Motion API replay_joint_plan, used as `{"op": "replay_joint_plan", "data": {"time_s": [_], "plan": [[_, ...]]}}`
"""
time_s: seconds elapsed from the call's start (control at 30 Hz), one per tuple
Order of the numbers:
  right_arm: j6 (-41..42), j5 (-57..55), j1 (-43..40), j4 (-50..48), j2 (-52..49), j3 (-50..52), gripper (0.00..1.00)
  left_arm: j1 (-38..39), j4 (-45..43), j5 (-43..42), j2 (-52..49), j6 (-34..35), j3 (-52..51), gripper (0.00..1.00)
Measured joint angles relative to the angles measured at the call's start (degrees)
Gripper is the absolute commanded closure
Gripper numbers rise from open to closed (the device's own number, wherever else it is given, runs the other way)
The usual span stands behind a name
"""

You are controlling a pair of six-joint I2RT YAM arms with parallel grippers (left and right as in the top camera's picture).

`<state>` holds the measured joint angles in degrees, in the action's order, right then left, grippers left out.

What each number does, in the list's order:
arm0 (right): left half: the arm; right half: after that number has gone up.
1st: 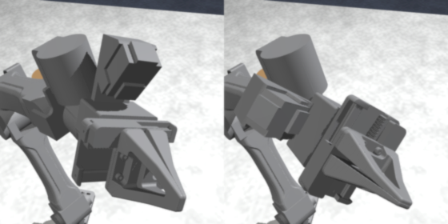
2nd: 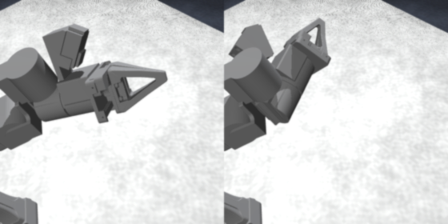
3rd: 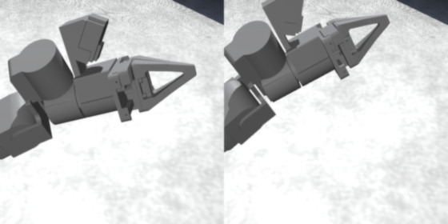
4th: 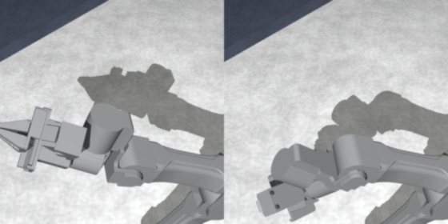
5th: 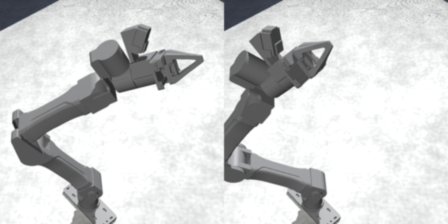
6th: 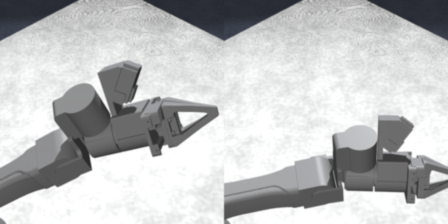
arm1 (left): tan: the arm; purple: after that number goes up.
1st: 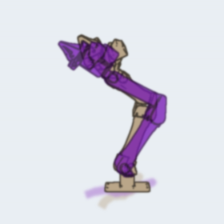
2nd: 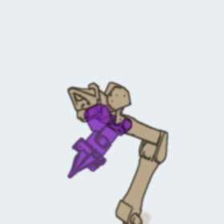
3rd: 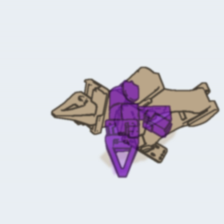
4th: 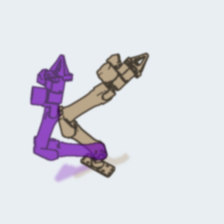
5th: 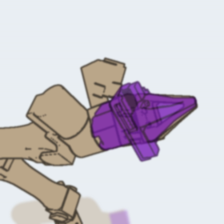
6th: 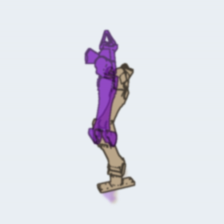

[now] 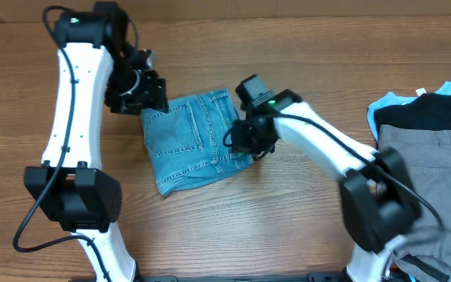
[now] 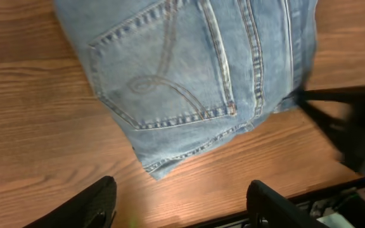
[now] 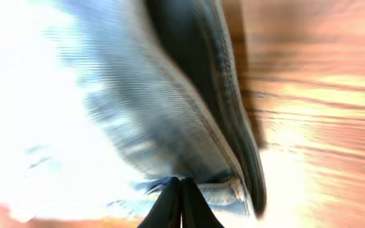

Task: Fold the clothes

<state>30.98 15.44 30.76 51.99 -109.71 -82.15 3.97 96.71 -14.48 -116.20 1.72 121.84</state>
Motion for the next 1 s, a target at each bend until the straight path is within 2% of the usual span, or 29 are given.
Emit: {"op": "replay_joint_plan", "data": {"time_s": [0.17, 0.3, 0.73, 0.87, 1.0], "plan": [[-1.53, -1.55, -0.42, -4.61, 11.08, -0.09, 0.96, 5.11, -1.86, 3.37, 0.04, 4.50, -6.08, 0.35], [-1.84, -2.49, -0.70, -10.14, 12.04, -0.28, 0.96, 9.05, -6.49, 8.63, 0.04, 10.21, -15.08, 0.38], [2.60, -1.25, -1.11, -28.76, -6.64, -0.22, 0.96, 8.63, -28.09, 8.63, 0.09, 14.73, -41.16, 0.37], [6.73, 1.14, -1.75, -28.02, -12.57, -0.31, 0.96, 8.63, -32.44, 8.57, 2.71, 14.93, -46.66, 0.36], [7.93, 3.48, -4.11, -23.74, -12.87, -1.03, 0.96, 8.63, -32.87, 8.79, 3.32, 14.93, -47.17, 0.33]]}}
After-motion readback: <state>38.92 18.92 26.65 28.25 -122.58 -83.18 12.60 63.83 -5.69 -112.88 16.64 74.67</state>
